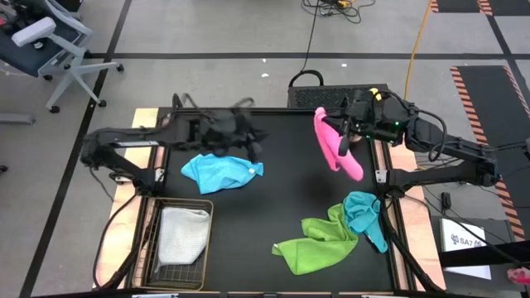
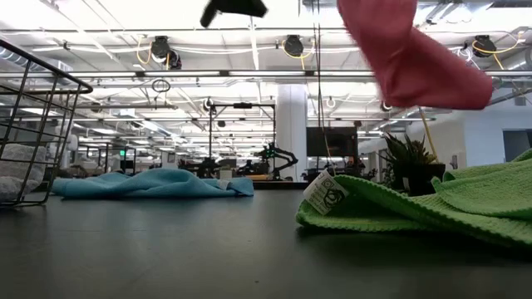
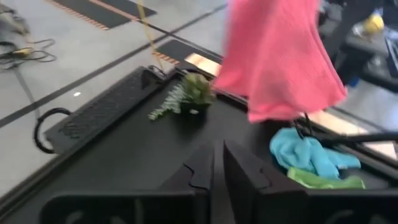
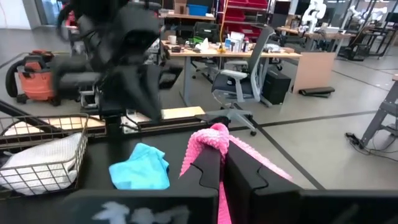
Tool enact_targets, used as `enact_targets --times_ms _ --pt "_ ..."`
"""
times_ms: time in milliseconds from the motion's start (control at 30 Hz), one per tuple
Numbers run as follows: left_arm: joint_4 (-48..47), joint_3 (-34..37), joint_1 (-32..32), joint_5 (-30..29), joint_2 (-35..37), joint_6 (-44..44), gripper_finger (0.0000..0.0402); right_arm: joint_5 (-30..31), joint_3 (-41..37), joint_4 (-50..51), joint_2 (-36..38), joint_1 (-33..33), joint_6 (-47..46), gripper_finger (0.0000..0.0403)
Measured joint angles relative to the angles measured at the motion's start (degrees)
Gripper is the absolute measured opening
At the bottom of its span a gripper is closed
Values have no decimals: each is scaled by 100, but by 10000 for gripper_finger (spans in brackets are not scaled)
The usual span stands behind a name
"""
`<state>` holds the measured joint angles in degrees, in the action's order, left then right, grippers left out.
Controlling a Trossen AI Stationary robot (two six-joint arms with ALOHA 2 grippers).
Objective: Fold microfiber towels
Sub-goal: Fold the pink microfiber cloth
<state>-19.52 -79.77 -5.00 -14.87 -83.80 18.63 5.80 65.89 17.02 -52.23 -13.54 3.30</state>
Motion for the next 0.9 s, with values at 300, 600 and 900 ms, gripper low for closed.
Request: enact_targets --times_ms 300,600,900 --pt "1728 4 614 14 -1365 -1117 142 11 0 5 -54 0 48 0" --pt "1946 2 982 -2081 -2130 -2804 181 8 0 -39 -270 -118 63 0" --pt "2627 1 1039 -2191 -2287 -2958 182 4 0 -165 -299 -118 58 0"
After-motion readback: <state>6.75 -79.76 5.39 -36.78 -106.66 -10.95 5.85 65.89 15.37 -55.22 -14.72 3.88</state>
